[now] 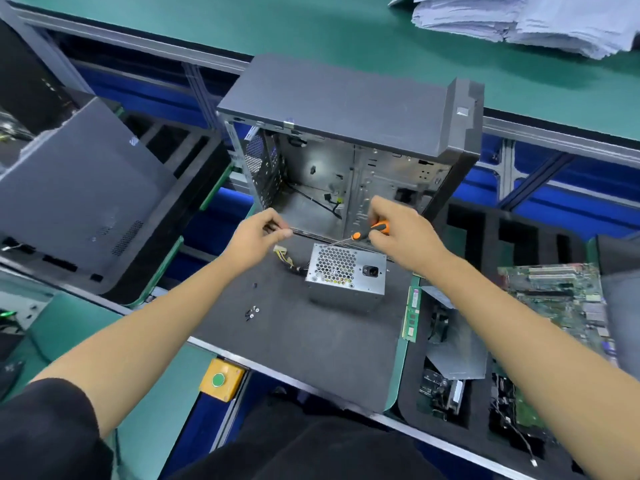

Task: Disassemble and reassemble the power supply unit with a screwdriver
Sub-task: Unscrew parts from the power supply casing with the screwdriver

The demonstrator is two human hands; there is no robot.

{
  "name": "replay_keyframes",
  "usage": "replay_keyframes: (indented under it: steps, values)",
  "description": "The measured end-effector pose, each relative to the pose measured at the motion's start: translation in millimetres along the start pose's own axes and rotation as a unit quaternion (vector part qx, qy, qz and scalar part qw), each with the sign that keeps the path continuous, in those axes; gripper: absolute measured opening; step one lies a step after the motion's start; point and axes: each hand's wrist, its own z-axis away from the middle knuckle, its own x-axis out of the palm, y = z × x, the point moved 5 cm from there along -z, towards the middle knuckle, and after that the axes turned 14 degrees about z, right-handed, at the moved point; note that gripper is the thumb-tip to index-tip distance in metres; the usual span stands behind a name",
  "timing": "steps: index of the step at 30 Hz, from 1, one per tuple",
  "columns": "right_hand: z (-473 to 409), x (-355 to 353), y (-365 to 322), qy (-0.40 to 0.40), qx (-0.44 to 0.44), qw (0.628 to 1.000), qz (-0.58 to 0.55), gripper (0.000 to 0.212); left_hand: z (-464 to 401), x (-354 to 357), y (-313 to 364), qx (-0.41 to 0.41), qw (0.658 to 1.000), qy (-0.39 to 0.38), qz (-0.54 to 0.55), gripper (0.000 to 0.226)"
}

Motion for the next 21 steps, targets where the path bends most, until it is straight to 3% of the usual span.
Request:
replay_keyframes:
  steps: [5,10,13,15,18,21]
  values:
    - [26,65,-7,0.069,0.156,0.964,-0.204,0.015,36,-41,-62,-0.12,0.991,0.0,-0.054,0.013]
    - [36,91,-15,0.153,0.23,0.913,-0.301,0.025,54,-44,-104,-0.156,0.982,-0.031,-0.098,0.012]
    - [41,104,-13,0.169,0.257,0.9,-0.309,0.025,54,-43,-112,-0.14,0.985,-0.033,-0.099,0.011]
    - [41,110,-12,0.177,0.264,0.897,-0.306,0.018,50,-40,-111,-0.087,0.989,-0.055,-0.106,0.011]
    - [38,110,-15,0.193,0.264,0.894,-0.306,0.014,49,-29,-111,-0.023,0.98,-0.134,-0.147,0.012]
    - [36,108,-18,0.213,0.263,0.893,-0.297,0.017,51,-22,-123,-0.01,0.962,-0.195,-0.193,0.01]
